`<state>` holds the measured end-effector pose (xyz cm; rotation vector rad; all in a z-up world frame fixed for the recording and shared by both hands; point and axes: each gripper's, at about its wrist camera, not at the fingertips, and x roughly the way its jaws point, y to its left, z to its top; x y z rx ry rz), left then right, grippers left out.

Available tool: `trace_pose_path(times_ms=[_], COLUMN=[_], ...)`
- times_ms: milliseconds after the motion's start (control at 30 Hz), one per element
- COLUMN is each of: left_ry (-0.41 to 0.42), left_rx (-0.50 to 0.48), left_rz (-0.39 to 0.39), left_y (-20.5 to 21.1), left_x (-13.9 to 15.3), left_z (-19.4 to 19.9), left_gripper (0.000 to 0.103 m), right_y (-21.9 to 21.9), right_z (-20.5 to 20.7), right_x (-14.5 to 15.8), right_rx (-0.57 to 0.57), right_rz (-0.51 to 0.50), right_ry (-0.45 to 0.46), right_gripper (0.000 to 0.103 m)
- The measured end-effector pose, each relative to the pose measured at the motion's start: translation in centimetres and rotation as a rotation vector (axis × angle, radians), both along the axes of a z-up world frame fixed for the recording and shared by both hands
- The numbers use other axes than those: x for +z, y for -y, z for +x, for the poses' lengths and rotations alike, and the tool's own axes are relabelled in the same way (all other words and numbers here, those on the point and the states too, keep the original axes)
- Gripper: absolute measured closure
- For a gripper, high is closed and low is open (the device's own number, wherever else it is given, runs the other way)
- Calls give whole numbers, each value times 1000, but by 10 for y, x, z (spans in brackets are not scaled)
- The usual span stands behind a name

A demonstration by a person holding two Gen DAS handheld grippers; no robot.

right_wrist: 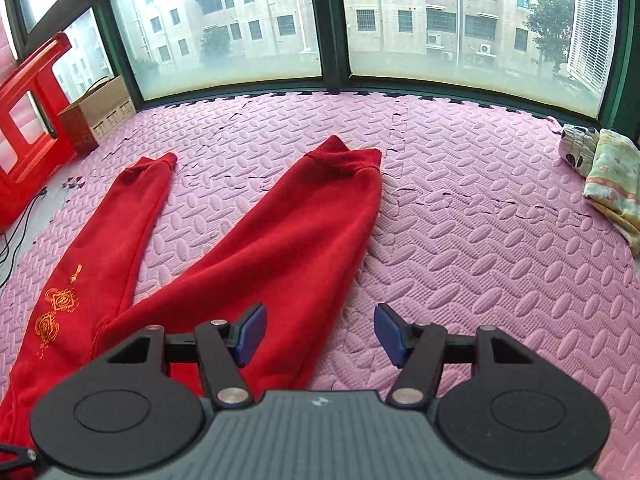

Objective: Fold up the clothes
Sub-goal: 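Grasp a sleeve cuff with the right gripper while the left gripper grasps the hem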

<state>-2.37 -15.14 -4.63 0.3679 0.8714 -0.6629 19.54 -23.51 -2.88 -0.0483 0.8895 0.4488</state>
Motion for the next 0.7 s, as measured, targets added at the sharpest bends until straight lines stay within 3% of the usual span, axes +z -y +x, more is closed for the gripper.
trace_pose_path(times_ms=[200,500,600,700], left_ry=[-43,-70,-62,-58], left_rx=[30,120,162,204], left_rz=[-68,-272,-322,-367], left_y=[-14,-59,-74,-89], left_x=[5,41,50,55], left_z=[15,24,24,21], left_gripper=[85,90,90,91], right_y=[1,-9,-13,-17], right_z=[64,122,128,128], right_x=[-18,-43,-45,-39], right_rx=[-96,-185,-213,-239], right_rz=[55,91,94,97], right_ry=[-40,-73,-74,-63], right_gripper=[48,66,87,94])
